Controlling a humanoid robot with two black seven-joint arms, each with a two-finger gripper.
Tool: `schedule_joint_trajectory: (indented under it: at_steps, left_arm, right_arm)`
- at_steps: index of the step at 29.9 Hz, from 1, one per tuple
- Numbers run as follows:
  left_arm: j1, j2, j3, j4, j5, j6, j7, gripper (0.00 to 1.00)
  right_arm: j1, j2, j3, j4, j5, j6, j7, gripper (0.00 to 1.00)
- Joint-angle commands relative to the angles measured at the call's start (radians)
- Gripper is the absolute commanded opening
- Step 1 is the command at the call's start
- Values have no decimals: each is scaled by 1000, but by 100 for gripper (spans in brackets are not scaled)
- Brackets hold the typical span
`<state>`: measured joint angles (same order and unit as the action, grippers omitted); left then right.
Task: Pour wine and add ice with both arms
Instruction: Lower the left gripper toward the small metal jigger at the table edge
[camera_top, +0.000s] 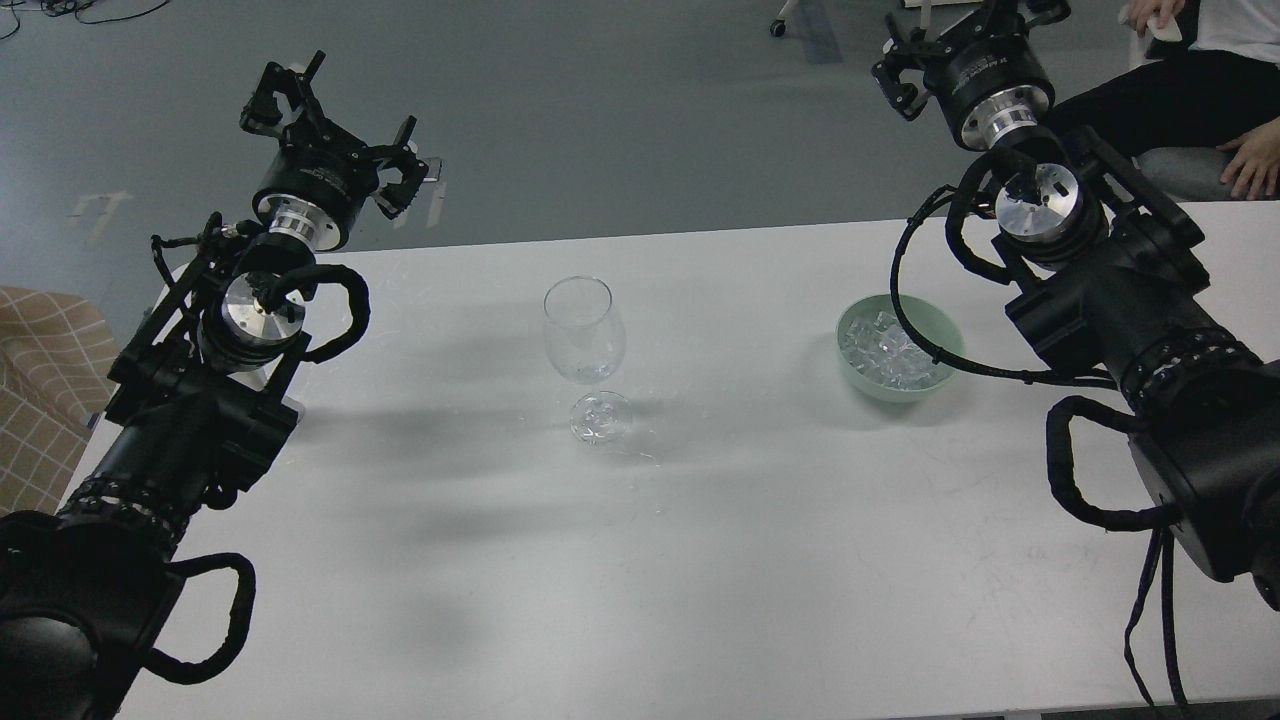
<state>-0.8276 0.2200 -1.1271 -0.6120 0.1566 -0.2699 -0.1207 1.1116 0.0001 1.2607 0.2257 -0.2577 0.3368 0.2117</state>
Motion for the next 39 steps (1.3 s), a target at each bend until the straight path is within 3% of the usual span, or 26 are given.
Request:
schedule_joint_trajectory:
  at_steps: [1,12,21,30,39]
  left_arm:
    - [-1,10,4,0,0,3,0,98]
    - [-1,18,-8,0,-3,-2,-2,98]
    - [-1,41,-14,-2,-11,-48,6,98]
    - [-14,39,4,0,-11,14,12,98]
    - [1,64,1,-15,-14,-9,10,98]
  right_arm:
    - [1,0,-3,1,0,1,0,100]
    - [-6,0,8,11,0,11,0,100]
    - [-64,0,11,127,0,13,3,100]
    - [-61,0,11,127,-2,13,5,100]
    - [-82,0,-3,129,-8,10,9,100]
